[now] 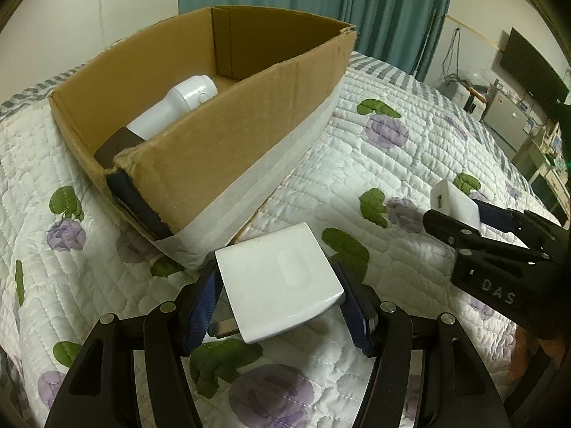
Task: Organize rigid objects
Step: 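Grasp the small white charger with the right tool while the left holds the block, then carry both white chargers over the box with both tools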
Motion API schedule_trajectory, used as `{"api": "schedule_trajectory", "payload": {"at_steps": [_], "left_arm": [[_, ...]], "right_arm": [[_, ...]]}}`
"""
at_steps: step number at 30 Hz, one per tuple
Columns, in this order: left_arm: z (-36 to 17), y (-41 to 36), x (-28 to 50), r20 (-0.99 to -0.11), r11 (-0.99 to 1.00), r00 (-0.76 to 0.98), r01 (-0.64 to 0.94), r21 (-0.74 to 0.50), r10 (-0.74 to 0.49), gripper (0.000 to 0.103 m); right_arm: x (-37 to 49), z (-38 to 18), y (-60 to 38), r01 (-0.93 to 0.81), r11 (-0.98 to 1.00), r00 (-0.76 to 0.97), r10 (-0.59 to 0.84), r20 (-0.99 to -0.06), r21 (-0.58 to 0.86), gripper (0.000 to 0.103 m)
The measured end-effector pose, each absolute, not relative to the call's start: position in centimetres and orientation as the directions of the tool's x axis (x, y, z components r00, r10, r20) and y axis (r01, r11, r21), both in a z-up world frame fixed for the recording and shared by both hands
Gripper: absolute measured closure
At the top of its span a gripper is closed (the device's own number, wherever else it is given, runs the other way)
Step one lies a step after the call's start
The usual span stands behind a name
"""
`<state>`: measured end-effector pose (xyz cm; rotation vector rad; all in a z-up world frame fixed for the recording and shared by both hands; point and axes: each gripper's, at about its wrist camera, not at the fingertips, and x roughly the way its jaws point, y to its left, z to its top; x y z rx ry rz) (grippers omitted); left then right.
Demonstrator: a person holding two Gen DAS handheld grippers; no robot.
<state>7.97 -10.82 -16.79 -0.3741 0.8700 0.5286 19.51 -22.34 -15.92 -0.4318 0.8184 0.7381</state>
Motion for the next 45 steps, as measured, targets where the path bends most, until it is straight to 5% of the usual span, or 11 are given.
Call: {"api": "schedule_trajectory", "payload": {"at_steps": [15,29,45], "left_arm": [[-12.5,-11.9,6.5,-0.752,0.853,0.627,-0.491,-0.179,0.203,0.039],[-2.2,-8.8,2.0,-0.636,0.883,0.768,-0.344,-0.319,0.070,0.039],[3.2,3.4,3.2,-0.610,0.979,0.792,-0.114,-0.169,-0.013,0.039]], "right_arm": [[16.4,-7.7,-28.3,-0.525,0.845,0.652,0.323,-0.686,-0.101,0.038],[6.4,4.8,-26.8,-0.366,0.905,0.786,0.174,-0.593,-0.219,0.038],[3.6,9.4,-12.9,-0.444,0.887,0.781,0.315,-0.540,-0.125,0.038]]}}
